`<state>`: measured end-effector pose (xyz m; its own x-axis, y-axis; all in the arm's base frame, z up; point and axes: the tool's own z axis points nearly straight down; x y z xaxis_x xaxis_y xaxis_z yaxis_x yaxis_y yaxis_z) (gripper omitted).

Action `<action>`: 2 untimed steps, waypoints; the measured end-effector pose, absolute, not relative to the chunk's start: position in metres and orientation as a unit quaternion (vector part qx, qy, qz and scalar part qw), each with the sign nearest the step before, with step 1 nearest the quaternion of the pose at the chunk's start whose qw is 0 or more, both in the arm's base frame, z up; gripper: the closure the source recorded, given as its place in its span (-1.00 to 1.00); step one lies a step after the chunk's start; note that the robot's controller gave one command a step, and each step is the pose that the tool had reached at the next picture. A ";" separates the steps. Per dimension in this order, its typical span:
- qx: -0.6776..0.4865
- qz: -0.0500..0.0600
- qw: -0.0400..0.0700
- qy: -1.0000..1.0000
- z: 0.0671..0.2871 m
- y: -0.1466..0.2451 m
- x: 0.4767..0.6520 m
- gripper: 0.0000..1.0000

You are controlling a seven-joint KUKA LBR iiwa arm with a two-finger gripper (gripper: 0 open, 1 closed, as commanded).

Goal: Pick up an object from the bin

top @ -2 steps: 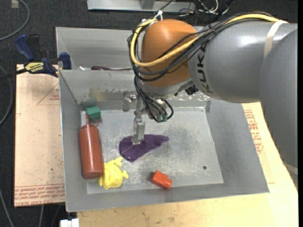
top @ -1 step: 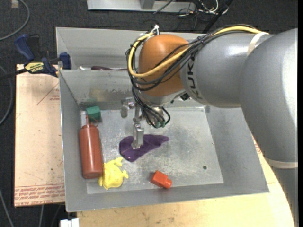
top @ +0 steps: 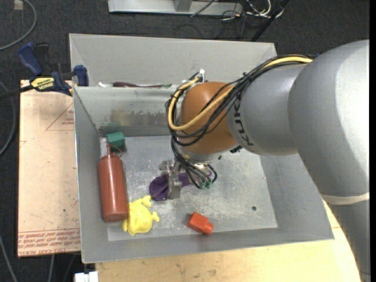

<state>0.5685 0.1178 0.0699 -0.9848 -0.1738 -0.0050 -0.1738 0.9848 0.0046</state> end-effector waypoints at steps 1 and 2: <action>-0.087 0.003 0.002 0.996 0.070 0.118 0.569 1.00; -0.112 0.003 0.004 0.994 0.156 0.112 0.575 1.00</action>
Offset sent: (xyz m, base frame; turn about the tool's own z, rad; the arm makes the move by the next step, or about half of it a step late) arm 0.0062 -0.0059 0.0865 -0.0518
